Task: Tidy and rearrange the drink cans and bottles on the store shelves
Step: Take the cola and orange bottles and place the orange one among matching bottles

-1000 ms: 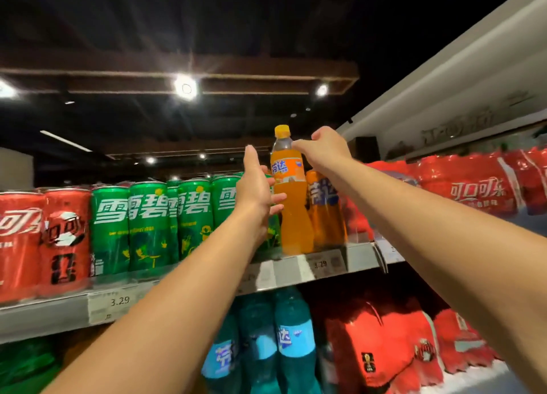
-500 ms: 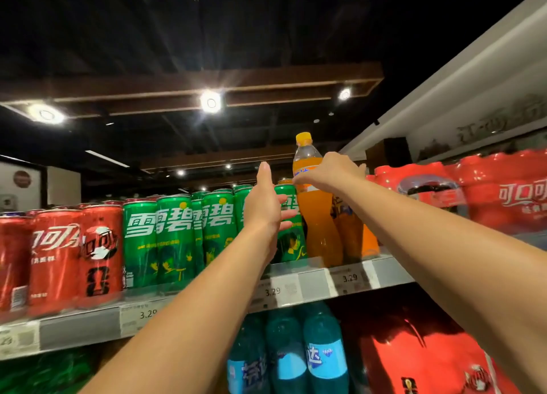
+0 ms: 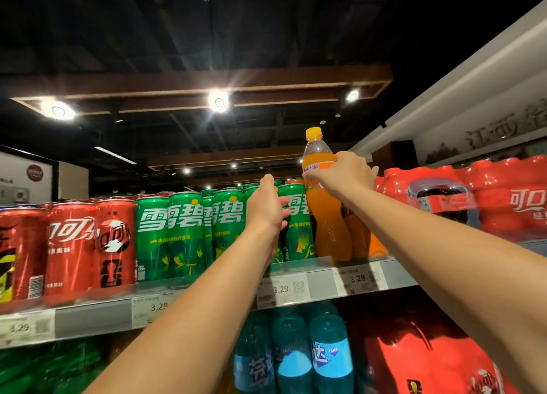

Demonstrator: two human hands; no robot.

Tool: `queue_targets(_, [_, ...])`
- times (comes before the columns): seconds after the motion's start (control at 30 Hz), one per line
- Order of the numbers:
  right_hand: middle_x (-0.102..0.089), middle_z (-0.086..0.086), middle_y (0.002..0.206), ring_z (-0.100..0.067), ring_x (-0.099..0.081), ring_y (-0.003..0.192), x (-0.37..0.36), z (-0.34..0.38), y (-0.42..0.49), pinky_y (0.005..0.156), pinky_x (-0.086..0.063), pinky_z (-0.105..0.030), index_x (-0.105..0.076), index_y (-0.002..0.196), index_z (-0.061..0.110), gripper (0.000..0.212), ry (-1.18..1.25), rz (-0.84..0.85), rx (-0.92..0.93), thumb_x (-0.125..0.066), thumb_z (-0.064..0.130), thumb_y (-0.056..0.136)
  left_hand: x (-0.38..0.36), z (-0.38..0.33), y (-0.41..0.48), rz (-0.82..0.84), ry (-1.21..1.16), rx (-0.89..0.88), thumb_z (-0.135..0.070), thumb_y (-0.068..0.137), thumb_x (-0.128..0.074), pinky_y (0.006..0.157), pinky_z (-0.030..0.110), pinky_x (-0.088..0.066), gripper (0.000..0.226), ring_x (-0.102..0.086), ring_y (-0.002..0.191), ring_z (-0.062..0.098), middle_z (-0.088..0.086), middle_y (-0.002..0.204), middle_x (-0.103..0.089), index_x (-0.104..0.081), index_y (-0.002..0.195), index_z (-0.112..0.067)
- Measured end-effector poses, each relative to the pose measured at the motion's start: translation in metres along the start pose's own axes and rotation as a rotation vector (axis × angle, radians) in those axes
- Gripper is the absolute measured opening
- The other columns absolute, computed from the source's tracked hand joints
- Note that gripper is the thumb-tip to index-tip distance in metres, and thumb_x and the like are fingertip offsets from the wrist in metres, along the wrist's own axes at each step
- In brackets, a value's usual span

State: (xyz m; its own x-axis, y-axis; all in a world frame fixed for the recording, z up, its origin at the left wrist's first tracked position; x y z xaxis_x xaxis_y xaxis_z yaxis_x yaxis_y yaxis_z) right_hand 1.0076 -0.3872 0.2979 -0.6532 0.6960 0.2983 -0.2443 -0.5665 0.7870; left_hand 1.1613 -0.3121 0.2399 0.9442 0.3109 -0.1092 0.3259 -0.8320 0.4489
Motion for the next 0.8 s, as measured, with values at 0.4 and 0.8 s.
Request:
queue_targets(0.4, [-0.065, 0.0, 0.099, -0.021, -0.06, 0.101, 0.026, 0.023, 0.011, 0.099, -0.041, -0.053, -0.062, 0.105, 0.021, 0.06, 0.203, -0.143, 0.049, -0.064, 0.069, 0.069, -0.002, -0.001, 0.003, 0.005, -0.011, -0.029, -0.045, 0.097, -0.03, 0.066, 0.027, -0.043, 0.048, -0.054, 0.077, 0.01, -0.003, 0.09, -0.058, -0.048, 0.13, -0.015])
queue_targets(0.8, [-0.068, 0.002, 0.096, -0.014, -0.064, 0.091, 0.039, 0.028, -0.042, 0.081, -0.057, -0.04, -0.065, 0.103, 0.021, 0.05, 0.517, -0.007, 0.132, -0.07, 0.06, 0.072, -0.016, 0.016, -0.028, 0.16, 0.026, -0.168, -0.04, 0.098, -0.036, 0.088, 0.031, -0.045, 0.033, -0.057, 0.111, 0.017, 0.0, 0.115, -0.064, -0.058, 0.117, -0.023])
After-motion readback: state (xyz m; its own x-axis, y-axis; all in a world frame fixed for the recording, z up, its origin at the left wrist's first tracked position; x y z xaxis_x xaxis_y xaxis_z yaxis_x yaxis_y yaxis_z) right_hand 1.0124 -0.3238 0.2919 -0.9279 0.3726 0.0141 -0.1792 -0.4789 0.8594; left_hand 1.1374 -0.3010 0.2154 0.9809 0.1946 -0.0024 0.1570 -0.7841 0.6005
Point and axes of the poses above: each hand's wrist, its own y-axis towards the middle knuckle, its own x-axis out of the back of the hand, z = x × y, the point moved 6 cm from there along y, towards the middle knuckle
